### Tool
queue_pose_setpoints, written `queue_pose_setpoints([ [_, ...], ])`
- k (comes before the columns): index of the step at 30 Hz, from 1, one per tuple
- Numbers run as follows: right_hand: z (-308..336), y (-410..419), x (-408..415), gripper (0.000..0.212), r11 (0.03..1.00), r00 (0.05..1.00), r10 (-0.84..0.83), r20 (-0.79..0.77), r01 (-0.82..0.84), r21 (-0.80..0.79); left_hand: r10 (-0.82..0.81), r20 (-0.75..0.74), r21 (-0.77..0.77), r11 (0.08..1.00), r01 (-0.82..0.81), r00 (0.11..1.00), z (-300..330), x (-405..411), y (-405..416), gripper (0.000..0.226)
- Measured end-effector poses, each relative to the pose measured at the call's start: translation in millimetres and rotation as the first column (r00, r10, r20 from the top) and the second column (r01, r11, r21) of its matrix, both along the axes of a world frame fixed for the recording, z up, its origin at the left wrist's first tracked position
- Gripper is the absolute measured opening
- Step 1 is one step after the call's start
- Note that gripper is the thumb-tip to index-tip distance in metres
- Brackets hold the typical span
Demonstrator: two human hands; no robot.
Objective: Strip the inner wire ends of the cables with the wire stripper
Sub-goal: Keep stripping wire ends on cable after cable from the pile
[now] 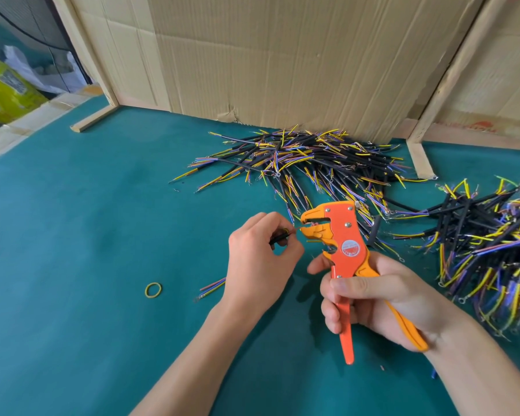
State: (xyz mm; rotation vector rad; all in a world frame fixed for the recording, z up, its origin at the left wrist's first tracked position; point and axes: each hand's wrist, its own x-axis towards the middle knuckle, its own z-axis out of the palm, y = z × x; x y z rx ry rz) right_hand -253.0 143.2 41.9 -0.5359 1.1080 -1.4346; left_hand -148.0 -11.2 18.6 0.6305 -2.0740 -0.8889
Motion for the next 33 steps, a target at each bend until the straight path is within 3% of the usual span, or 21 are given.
queue_pose_setpoints([
  [14, -1, -2, 3, 0.017, 0.999, 0.999, -0.037, 0.006, 0.037, 0.008, -0.024, 0.022, -0.034, 0.999, 0.024, 0.999, -1, 1, -1, 0.013],
  [24, 1, -5, 12, 0.019, 0.997, 0.997, -0.076, 0.017, 0.076, -0.024, -0.056, -0.045, 0.05, 0.997, 0.058, 0.997, 1, 1, -3, 0.017],
  [29, -2, -4, 13, 0.041, 0.993, 0.993, -0.101, 0.054, 0.104, -0.053, -0.082, -0.016, 0.096, 0.992, 0.083, 0.997, 0, 0, -4, 0.01],
  [33, -3, -2, 11, 0.032, 0.995, 0.995, -0.082, 0.059, 0.086, -0.059, -0.065, -0.001, 0.055, 0.996, 0.065, 0.998, -1, 0, -3, 0.009],
])
